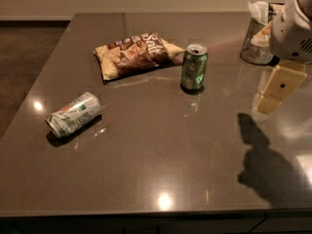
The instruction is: Move brown chip bag near 7up can
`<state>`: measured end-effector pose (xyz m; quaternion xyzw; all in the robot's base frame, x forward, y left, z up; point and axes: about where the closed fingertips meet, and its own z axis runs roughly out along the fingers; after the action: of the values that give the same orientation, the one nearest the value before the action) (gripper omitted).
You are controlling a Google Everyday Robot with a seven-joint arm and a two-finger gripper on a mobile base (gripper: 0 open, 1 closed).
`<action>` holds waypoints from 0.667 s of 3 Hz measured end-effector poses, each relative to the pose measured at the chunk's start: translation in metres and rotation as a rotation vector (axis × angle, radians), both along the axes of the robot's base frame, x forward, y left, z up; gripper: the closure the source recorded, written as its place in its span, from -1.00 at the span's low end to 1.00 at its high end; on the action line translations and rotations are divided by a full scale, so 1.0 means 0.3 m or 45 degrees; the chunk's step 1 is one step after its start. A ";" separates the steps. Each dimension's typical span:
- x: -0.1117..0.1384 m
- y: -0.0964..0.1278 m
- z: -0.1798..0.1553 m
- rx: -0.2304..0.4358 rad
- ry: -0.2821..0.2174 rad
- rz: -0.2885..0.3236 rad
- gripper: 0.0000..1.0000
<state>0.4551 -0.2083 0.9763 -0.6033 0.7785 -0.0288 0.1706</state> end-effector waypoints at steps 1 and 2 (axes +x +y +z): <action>0.088 0.049 -0.007 0.016 -0.008 0.010 -1.00; 0.185 0.105 -0.006 0.028 -0.015 0.022 -1.00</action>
Offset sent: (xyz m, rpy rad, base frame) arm 0.0901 0.0510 -0.0001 0.0318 -0.0108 0.0295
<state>0.5106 -0.1768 0.9746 -0.6079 0.7726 -0.0223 0.1818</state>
